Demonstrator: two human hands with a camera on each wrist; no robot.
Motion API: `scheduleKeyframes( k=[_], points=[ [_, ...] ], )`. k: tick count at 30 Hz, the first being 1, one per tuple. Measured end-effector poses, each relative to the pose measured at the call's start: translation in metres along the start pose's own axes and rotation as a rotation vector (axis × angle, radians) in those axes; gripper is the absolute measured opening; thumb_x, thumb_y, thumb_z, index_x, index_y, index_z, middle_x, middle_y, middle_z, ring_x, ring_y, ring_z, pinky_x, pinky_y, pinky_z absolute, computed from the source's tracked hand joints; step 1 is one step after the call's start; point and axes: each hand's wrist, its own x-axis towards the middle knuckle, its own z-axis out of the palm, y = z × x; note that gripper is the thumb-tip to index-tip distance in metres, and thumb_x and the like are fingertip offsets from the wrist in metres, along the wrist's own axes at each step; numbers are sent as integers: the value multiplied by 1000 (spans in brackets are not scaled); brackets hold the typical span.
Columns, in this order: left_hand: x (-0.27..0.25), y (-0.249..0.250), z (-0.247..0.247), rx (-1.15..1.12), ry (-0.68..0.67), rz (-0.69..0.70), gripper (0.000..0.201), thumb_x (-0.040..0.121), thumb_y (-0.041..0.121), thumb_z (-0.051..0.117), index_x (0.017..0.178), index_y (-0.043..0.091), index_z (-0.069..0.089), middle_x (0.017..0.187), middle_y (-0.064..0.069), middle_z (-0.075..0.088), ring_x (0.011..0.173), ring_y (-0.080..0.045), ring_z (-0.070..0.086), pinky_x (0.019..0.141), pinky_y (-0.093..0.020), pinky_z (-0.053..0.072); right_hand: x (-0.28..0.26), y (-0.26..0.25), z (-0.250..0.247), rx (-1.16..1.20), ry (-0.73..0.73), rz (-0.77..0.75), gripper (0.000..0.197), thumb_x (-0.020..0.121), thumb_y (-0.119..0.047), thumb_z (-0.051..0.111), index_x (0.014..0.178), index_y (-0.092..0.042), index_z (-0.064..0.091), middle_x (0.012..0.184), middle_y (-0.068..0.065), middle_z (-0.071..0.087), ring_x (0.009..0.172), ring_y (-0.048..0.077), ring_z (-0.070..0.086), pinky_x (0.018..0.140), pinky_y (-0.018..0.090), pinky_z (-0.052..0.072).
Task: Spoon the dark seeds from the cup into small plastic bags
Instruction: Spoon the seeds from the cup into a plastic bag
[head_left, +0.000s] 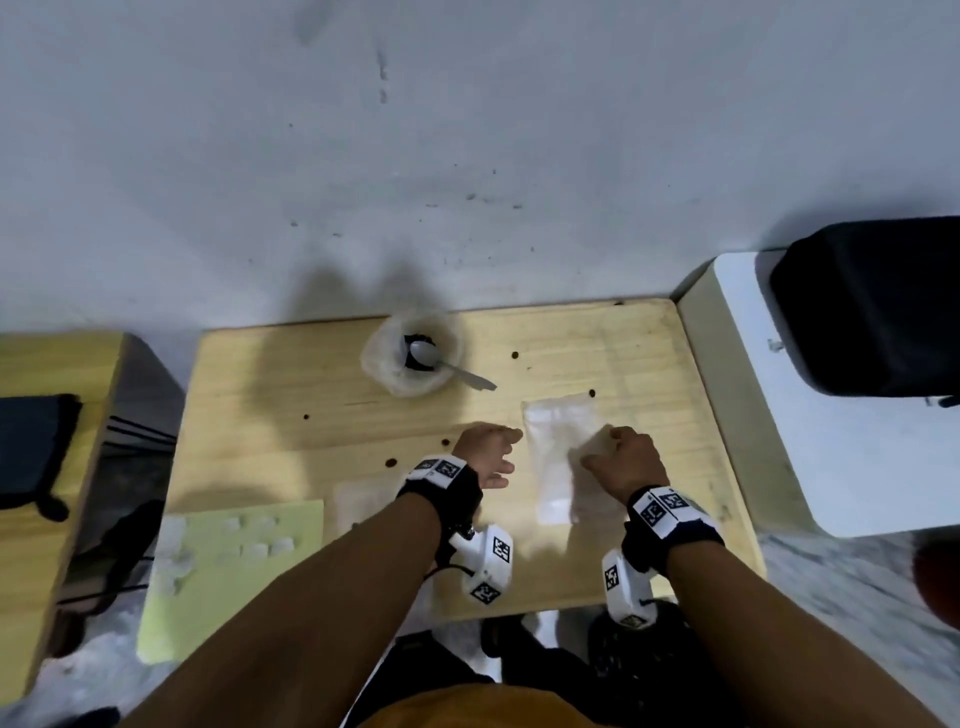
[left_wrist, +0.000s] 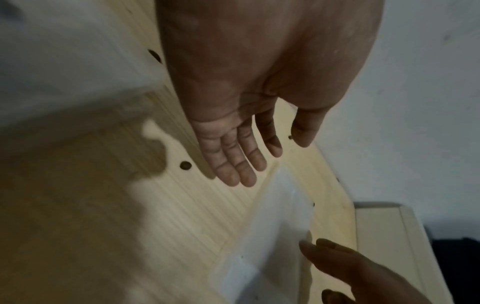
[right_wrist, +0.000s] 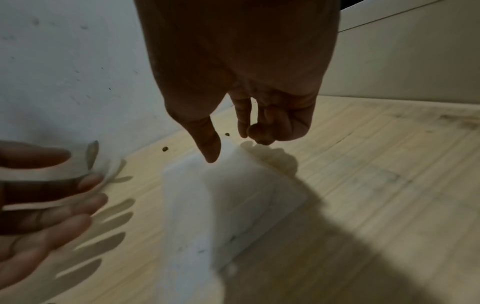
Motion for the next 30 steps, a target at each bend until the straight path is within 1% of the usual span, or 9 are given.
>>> scheduleKeyframes(
  k=[3,7,11,13,16,19,22,26,30],
  points=[
    [12,0,20,91,53,43,15,90,21,63,101,11,60,82,-5,53,65,-18,51,59,-27,43,4,1,-1,-25,-7,-39,65,80,-45,74,132,-11,54,132,13,57,120,33,56,98,40,49],
    [20,-3,38,130,78,86,30,91,22,60,117,8,62,95,-7,57,83,-25,55,77,-36,50,7,-1,-1,73,-10,-48,59,79,-43,76,126,-13,60,127,8,63,116,28,60,95,34,48],
    [23,-2,40,58,96,37,12,86,13,67,97,12,65,72,-11,57,58,-26,54,55,-22,37,12,4,-1,202,3,-23,48,75,-36,81,114,-16,61,113,4,66,107,25,62,88,29,47],
    [26,-3,40,62,110,31,4,84,15,69,86,17,67,97,-22,67,82,-39,64,59,-23,35,13,7,-1,294,32,-10,39,74,-29,83,102,-15,60,99,0,66,97,24,63,80,26,44],
    [26,-4,41,64,119,41,3,84,18,70,87,19,68,123,-14,64,83,-25,58,59,-23,40,14,8,-2,387,76,-8,27,73,-20,84,89,-16,62,87,-4,64,86,21,61,75,24,40],
    [31,-6,40,65,126,47,6,86,16,68,91,18,68,102,-11,63,79,-19,53,46,-18,39,15,9,-5,437,103,-34,18,73,-17,84,81,-21,68,84,-6,67,85,17,63,78,23,43],
    [32,-7,41,64,130,94,7,85,12,68,90,17,68,93,-3,60,73,-17,54,55,-20,39,17,11,-5,431,126,-53,16,74,-21,83,76,-26,69,85,-7,71,88,17,66,84,27,50],
    [27,-7,44,78,138,177,11,83,11,67,82,22,69,88,-4,66,79,-22,61,63,-25,47,11,12,-11,520,175,-98,8,77,-17,80,79,-18,73,86,-5,72,84,15,65,84,29,52],
    [15,-2,45,80,130,363,20,84,5,64,73,21,66,87,-2,64,69,-9,64,60,-22,51,-4,9,-27,768,69,-154,11,80,2,75,78,-9,72,63,-4,62,57,1,56,66,19,46]
  ],
)
